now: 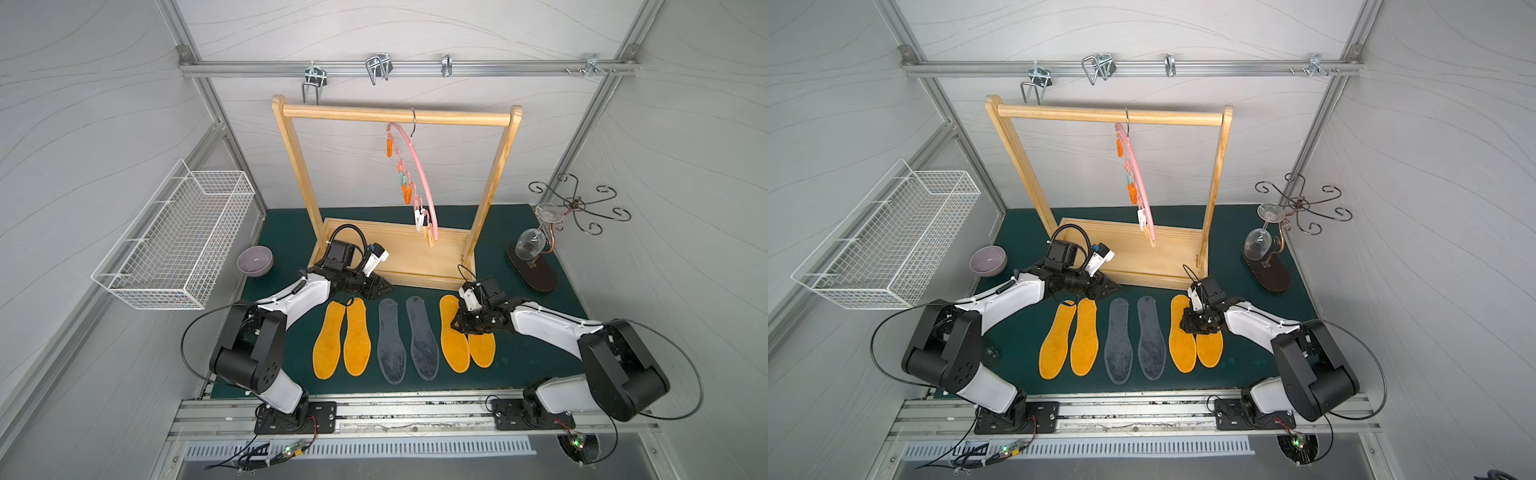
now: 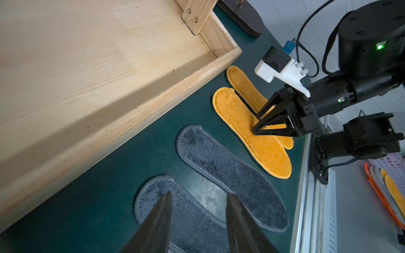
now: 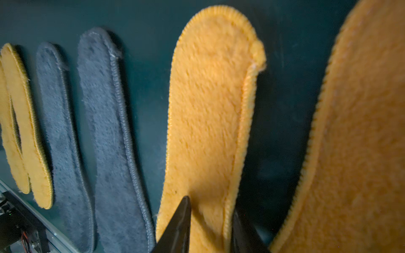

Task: Take the shoe insoles off the hanger
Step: Place the insole at the center of the board.

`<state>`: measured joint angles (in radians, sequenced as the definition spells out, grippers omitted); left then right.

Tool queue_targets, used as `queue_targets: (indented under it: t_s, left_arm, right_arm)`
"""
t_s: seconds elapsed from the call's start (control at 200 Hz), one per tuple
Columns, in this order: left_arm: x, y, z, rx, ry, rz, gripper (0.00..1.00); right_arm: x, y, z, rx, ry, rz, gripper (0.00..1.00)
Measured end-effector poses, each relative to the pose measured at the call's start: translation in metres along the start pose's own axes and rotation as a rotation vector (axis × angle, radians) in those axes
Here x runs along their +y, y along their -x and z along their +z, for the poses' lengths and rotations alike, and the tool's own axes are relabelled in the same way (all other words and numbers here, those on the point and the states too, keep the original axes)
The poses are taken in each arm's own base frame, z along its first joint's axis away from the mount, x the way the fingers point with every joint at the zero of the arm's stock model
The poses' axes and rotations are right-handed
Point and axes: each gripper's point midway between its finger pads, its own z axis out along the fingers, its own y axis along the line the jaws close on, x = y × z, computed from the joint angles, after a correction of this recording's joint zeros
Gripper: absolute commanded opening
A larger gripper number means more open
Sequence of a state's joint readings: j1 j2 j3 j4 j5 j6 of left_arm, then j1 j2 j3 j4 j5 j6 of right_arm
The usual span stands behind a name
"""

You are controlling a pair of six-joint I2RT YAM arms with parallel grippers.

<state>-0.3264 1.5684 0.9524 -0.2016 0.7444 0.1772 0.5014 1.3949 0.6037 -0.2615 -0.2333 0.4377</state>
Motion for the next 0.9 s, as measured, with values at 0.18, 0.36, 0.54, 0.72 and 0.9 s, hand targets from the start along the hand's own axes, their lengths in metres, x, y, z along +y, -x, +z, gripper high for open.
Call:
queue_targets:
  t_s: [0.18,0.36,0.54,0.72,0.9]
  left_arm:
    - [0.000,0.003,-0.007,-0.001,0.034,0.079,0.47]
    - [0.005,0.001,-0.015,-0.008,0.066,0.109,0.49]
    - [0.026,-0.010,-0.030,-0.027,0.124,0.063,0.52]
    - [0.040,-0.015,-0.054,-0.069,0.194,0.052,0.52]
    - [0.049,-0.026,-0.073,-0.096,0.256,0.068,0.52]
  right_arm:
    - [0.003,0.002,0.004,0.002,0.022,0.022,0.33]
    - [0.006,0.005,0.003,-0.010,0.035,0.041,0.45]
    - [0.007,0.013,-0.014,-0.077,0.018,0.041,0.54]
    - [0.023,0.030,-0.051,-0.210,0.044,-0.034,0.88]
    - [0.033,0.053,-0.097,-0.395,0.024,-0.136,0.99]
